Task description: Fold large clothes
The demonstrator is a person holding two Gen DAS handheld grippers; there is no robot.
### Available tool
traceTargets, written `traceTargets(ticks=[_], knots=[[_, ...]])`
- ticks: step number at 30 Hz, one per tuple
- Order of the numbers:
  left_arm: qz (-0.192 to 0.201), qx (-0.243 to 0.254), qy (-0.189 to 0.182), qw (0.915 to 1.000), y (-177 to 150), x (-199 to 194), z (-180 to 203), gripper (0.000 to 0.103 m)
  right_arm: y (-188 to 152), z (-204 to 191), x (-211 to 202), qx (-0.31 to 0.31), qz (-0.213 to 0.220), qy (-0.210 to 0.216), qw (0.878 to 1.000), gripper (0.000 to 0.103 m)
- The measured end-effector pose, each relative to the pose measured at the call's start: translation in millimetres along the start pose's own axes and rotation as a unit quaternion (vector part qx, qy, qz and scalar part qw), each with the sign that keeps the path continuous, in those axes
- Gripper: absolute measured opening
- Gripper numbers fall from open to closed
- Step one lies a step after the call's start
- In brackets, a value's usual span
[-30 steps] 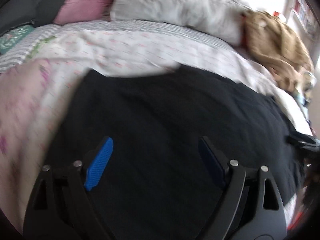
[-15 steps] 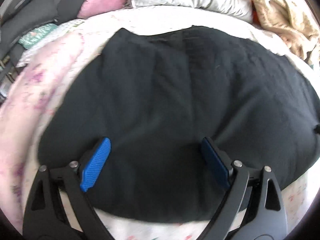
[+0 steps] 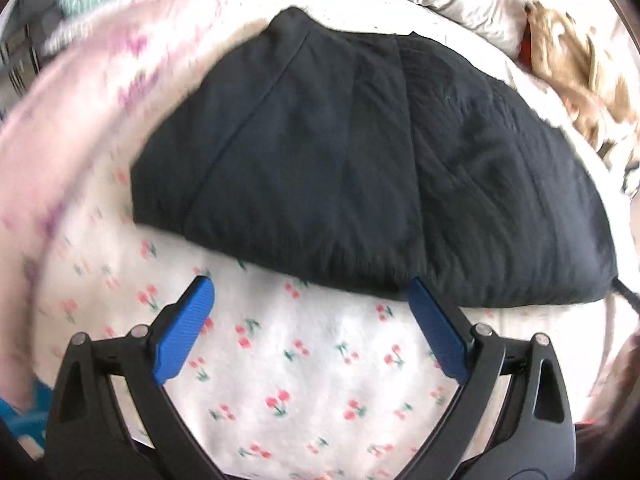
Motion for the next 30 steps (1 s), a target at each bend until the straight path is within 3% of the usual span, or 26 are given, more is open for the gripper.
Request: traceTargets(ticks=[5,7,10,13,17,23,30], knots=[[0.01,-0.042,-0.039,0.9983,0,-5,-9,0.097,0,5,-10,0.035,0.01,0.014,0.999,0.087],[0.011,-0.078,-0.078,0.9939,4,-5,-17,0.097,1,3,-9,0.035,0.008,0.014,0.999,0.087],[0.015,-0.149,-0.142,0.9784,10,0,-31,0.097,2,-6,-6,0.028,0.007,0.017,0.999,0.087],[0.022,-0.206,-0.18,0.9616,13,12,-42,0.097,1,-18,-1,0.015,0.002,0.025,1.0,0.087],[0.028,-0.246,-0.195,0.9489,14,28,-48,0.09,3,-33,9,0.003,-0.007,0.035,0.999,0.087],[0.063,-0.271,-0.204,0.9386,20,36,-45,0.086,7,-59,15,-0.009,-0.008,0.057,0.998,0.087],[0.092,-0.325,-0.22,0.915,30,48,-55,0.068,12,-102,22,-0.041,-0.012,0.086,0.995,0.087]])
Point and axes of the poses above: each gripper's, at about its wrist camera, not at the fingertips, and x roughly the way its jaws point, z to its right, y to its top, the point moved 4 cm from there along x, roughly the way its jaws point, and after that the axes turned 2 degrees about z, right-handed, at the moved point
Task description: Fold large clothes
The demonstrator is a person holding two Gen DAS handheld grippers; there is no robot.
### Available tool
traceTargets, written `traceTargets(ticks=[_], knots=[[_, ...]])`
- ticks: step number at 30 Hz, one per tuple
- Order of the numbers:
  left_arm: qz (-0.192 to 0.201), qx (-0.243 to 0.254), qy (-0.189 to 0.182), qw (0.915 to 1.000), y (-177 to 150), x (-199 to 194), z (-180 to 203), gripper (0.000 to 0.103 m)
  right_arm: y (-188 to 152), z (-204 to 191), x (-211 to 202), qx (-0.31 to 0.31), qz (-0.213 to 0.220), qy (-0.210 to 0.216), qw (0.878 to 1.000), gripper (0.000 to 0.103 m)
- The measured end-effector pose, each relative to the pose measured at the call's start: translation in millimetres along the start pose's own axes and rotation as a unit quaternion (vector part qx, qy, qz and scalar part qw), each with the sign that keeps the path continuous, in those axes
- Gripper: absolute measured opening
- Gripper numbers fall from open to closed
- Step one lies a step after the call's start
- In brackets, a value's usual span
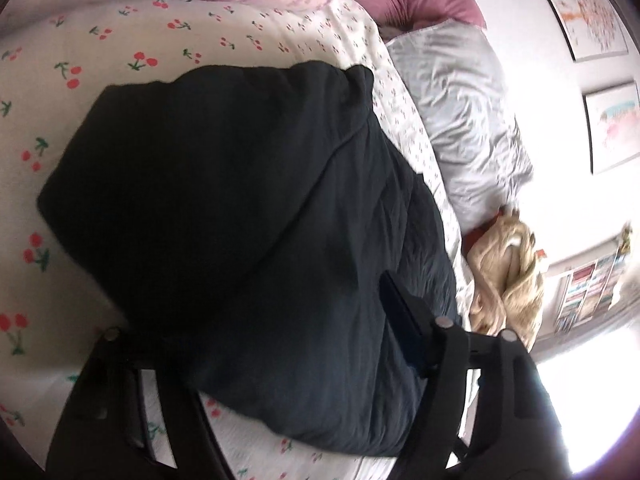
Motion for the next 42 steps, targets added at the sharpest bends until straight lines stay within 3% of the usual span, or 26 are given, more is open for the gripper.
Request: traceTargets(ticks=[2,4,7,12,17,23,27,31,34,38,42], knots=[[0.008,-0.006,0.004,0.9999,2,3,-1,0.06,2,-13,5,-0.007,0.0,0.012,1.0,0.087],[0.01,-0.015,0.01,0.9998,4,5,-5,0.04,4,-28,10,-0.012,-0.001,0.027,1.0,0.087],[0.014,-0.022,0.004,0.9996,5,2,-3,0.029,6,-56,23,-0.053,-0.014,0.063,0.996,0.087],[0.05,0.06,0.008,0.9969,6,-15,35,0.022,8,-80,36,-0.13,0.003,0.047,0.99,0.083],[0.088,0.143,-0.038,0.985,-2,-37,91,0.021,6,-71,58,-0.109,-0.028,0.08,0.99,0.079],[0.101,0.266,-0.105,0.953,-39,-52,178,0.021,11,-51,67,-0.049,-0.055,0.14,0.987,0.079],[0.079,0.349,-0.132,0.9244,-74,-46,231,0.021,22,-15,57,0.053,-0.079,0.198,0.975,0.079],[0.043,0.403,-0.153,0.9012,-115,-27,264,0.021,40,43,34,0.125,-0.041,0.186,0.974,0.079],[0.005,0.446,-0.149,0.8827,-154,-2,278,0.023,46,100,19,0.178,-0.001,0.142,0.974,0.079],[-0.065,0.486,-0.124,0.863,-210,48,273,0.025,41,177,6,0.271,0.035,0.1,0.957,0.079],[-0.154,0.508,-0.08,0.8435,-256,102,248,0.029,34,209,6,0.342,0.044,0.16,0.925,0.079]])
Point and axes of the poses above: each gripper's, at about its wrist camera, not at the fingertips, and x roughly the way its jaws point, z to its right, y to its top, the point moved 4 cm from there along x, roughly the way its jaws point, and after that the axes turned 2 degrees about z, right-handed, at the moved point
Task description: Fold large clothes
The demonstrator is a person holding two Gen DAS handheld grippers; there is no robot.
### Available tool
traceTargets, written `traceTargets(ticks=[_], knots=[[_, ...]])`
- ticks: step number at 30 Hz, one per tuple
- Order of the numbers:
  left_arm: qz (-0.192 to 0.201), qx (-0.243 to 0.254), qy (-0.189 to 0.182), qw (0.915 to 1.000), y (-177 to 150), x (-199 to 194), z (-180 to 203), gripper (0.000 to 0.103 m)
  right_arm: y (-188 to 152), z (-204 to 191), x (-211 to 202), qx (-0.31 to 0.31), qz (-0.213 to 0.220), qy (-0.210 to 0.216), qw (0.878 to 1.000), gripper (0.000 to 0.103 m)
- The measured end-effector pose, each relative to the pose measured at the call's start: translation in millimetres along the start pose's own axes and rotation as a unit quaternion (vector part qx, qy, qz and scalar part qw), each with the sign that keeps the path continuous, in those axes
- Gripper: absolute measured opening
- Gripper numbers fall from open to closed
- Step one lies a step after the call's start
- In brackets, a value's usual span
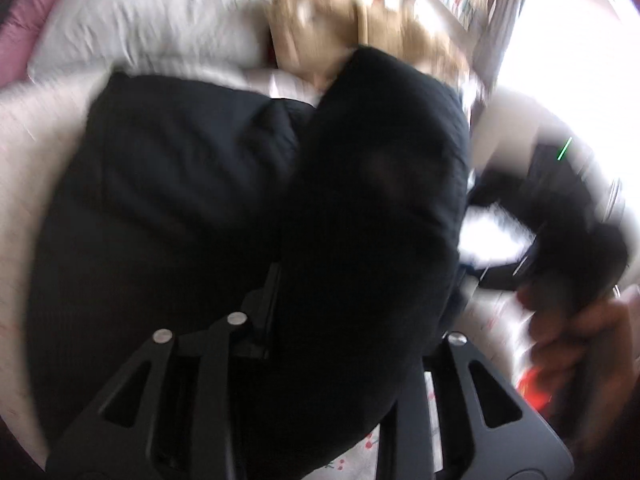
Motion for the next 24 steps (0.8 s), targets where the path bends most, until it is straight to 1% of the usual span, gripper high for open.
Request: traceTargets(ticks=[1,2,3,4,5,6,7,9,10,12,13,14,15,18,19,21,22,23,24], knots=[[-0.002,0.018,0.006,0.9998,-7,7,2,0.03,0,1,-1,0.004,-0.002,0.009,1.0,0.079],[0.012,0.055,0.017,0.9983,-11,7,9,0.032,-1,0,-1,0.004,-0.004,0.014,1.0,0.079],[0.014,0.078,0.021,0.9966,-12,5,13,0.039,0,-2,0,0.002,-0.009,0.018,1.0,0.079],[0.009,0.098,0.012,0.9951,-13,1,17,0.052,0,-2,2,0.002,-0.014,0.022,1.0,0.08],[0.0,0.108,-0.001,0.9941,-14,-3,20,0.06,1,-4,3,0.004,-0.019,0.032,0.999,0.08],[-0.014,0.119,-0.017,0.9926,-15,-10,25,0.073,3,-6,6,0.008,-0.025,0.044,0.999,0.081],[-0.032,0.136,-0.039,0.9894,-17,-19,32,0.081,1,-7,4,0.014,-0.03,0.054,0.998,0.083],[-0.061,0.177,-0.071,0.9798,-22,-38,46,0.083,2,-9,9,0.028,-0.04,0.071,0.996,0.083],[-0.074,0.202,-0.077,0.9735,-26,-49,49,0.083,2,-9,11,0.034,-0.048,0.077,0.995,0.083],[-0.085,0.234,-0.072,0.9659,-28,-67,47,0.083,-2,-13,15,0.035,-0.061,0.082,0.994,0.083],[-0.087,0.243,-0.068,0.9637,-28,-75,45,0.083,-5,-13,13,0.031,-0.067,0.079,0.994,0.084],[-0.088,0.246,-0.062,0.9634,-25,-83,39,0.083,-8,-17,13,0.026,-0.072,0.074,0.994,0.084],[-0.088,0.237,-0.059,0.9657,-21,-90,31,0.083,-12,-20,15,0.018,-0.083,0.067,0.994,0.084],[-0.068,0.177,-0.059,0.9802,-5,-99,-1,0.083,-28,-23,19,-0.002,-0.113,0.059,0.992,0.084],[-0.058,0.142,-0.051,0.9869,2,-104,-19,0.083,-33,-24,23,-0.009,-0.124,0.055,0.991,0.084],[-0.054,0.089,-0.017,0.9944,13,-100,-42,0.083,-42,-29,33,-0.026,-0.135,0.049,0.989,0.083],[-0.054,0.069,0.0,0.9962,16,-94,-52,0.083,-44,-33,38,-0.037,-0.131,0.045,0.99,0.08],[-0.047,0.044,0.017,0.9978,22,-95,-67,0.083,-45,-38,39,-0.056,-0.121,0.04,0.99,0.059],[-0.037,0.018,0.027,0.9988,26,-95,-82,0.083,-43,-50,44,-0.093,-0.105,0.023,0.99,0.048]])
Point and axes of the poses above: each gripper's, at about its wrist camera, not at the fingertips, and x roughly the way its jaws point, z to its right, y to its top, the point moved 4 cm from there along x, roughly the way its jaws point, and after that the axes turned 2 degrees about z, right-handed, at the moved point
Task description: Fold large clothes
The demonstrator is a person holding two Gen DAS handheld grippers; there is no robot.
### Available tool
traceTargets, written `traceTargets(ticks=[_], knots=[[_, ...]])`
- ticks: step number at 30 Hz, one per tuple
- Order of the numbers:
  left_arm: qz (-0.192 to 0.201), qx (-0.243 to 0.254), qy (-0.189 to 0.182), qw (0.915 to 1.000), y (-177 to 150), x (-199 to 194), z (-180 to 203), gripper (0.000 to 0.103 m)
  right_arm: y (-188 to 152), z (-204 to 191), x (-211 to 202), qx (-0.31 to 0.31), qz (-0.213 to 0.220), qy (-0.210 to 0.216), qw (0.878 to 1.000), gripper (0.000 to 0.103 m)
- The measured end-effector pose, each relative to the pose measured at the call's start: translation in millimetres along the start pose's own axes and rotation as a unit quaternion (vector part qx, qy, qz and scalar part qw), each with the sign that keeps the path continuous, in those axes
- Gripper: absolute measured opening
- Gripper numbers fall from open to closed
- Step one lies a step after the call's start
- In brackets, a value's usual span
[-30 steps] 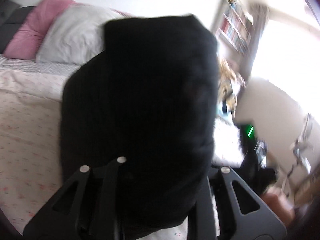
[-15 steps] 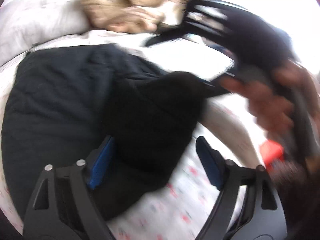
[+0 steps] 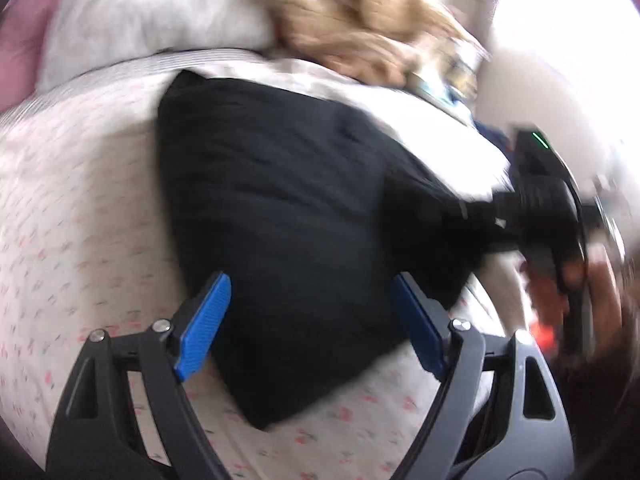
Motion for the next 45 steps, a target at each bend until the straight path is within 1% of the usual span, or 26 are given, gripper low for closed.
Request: traceTargets(ticks=[2,4,7,8,10,11,12,13,15,16,18,20,23,25,29,31,35,36,38,39,40,41,42,43,44,45], knots=[[0.004,-0.035,0.015,0.9993,2,8,-14,0.079,9,-16,0,-0.045,0.021,-0.019,0.999,0.035],[0.007,-0.066,0.021,0.9976,2,14,-26,0.072,16,-44,-13,-0.106,0.064,-0.02,0.992,0.03],[0.01,-0.1,-0.012,0.9949,0,22,-23,0.068,22,-67,-50,-0.166,0.131,0.001,0.977,0.029],[0.012,-0.102,-0.026,0.9944,-4,21,-19,0.068,26,-68,-61,-0.171,0.15,-0.002,0.974,0.029],[0.015,-0.094,-0.041,0.9946,-6,24,-9,0.068,35,-51,-76,-0.161,0.178,-0.034,0.97,0.029],[0.011,-0.084,-0.045,0.9954,-7,26,-4,0.068,39,-39,-75,-0.147,0.178,-0.052,0.972,0.029],[0.007,-0.079,-0.046,0.9958,-7,30,-1,0.068,43,-17,-68,-0.118,0.164,-0.078,0.976,0.029],[0.0,-0.071,-0.043,0.9965,-10,35,4,0.068,44,-2,-56,-0.096,0.14,-0.096,0.981,0.03],[-0.005,-0.057,-0.031,0.9979,-13,41,10,0.069,38,36,-24,-0.06,0.063,-0.138,0.987,0.038],[-0.004,-0.05,-0.024,0.9985,-13,42,11,0.07,36,42,-20,-0.053,0.061,-0.135,0.988,0.047],[-0.005,-0.045,-0.017,0.9988,-13,41,13,0.071,38,42,-33,-0.044,0.076,-0.125,0.988,0.055],[-0.014,-0.061,-0.019,0.9979,-8,42,8,0.073,37,40,-50,-0.043,0.096,-0.124,0.987,0.072],[-0.033,-0.098,-0.032,0.9942,-6,43,-1,0.079,33,44,-75,-0.029,0.111,-0.107,0.988,0.079],[-0.045,-0.125,-0.045,0.9901,-9,45,-9,0.082,27,57,-82,0.009,0.094,-0.069,0.993,0.08],[-0.071,-0.202,-0.086,0.9729,-20,55,-22,0.088,15,78,-67,0.084,0.04,-0.008,0.996,0.081],[-0.086,-0.246,-0.117,0.9583,-26,65,-27,0.092,14,81,-50,0.113,0.02,0.017,0.993,0.083],[-0.109,-0.317,-0.177,0.9254,-41,90,-33,0.097,11,89,-28,0.142,0.005,0.007,0.99,0.087],[-0.113,-0.336,-0.195,0.9146,-45,98,-33,0.098,13,88,-24,0.144,0.007,0.002,0.989,0.087],[-0.11,-0.362,-0.224,0.8982,-49,108,-33,0.098,18,83,-17,0.138,0.021,-0.014,0.99,0.088],[-0.103,-0.363,-0.226,0.8981,-49,109,-33,0.093,18,81,-15,0.135,0.031,-0.019,0.99,0.088],[-0.096,-0.35,-0.212,0.9075,-45,107,-31,0.081,20,77,-15,0.129,0.046,-0.028,0.99,0.085],[-0.096,-0.335,-0.197,0.9165,-40,103,-27,0.074,21,72,-16,0.118,0.059,-0.039,0.99,0.068],[-0.092,-0.325,-0.191,0.9216,-34,97,-24,0.065,23,62,-18,0.098,0.072,-0.046,0.992,0.059],[-0.084,-0.318,-0.189,0.9255,-26,88,-22,0.061,25,49,-24,0.078,0.088,-0.041,0.992,0.048],[-0.071,-0.307,-0.187,0.9306,-15,74,-21,0.06,26,36,-33,0.064,0.105,-0.025,0.992,0.04],[-0.061,-0.301,-0.188,0.9327,-6,62,-23,0.06,26,19,-45,0.046,0.122,0.0,0.991,0.038]])
Point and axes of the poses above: each gripper's, at about its wrist camera, not at the fingertips, and x roughly the way its jaws point, z to its right, y to its top, the point moved 4 cm from there along x, roughly the way its jaws point, and after that the axes turned 2 degrees about z, right-handed, at the moved point
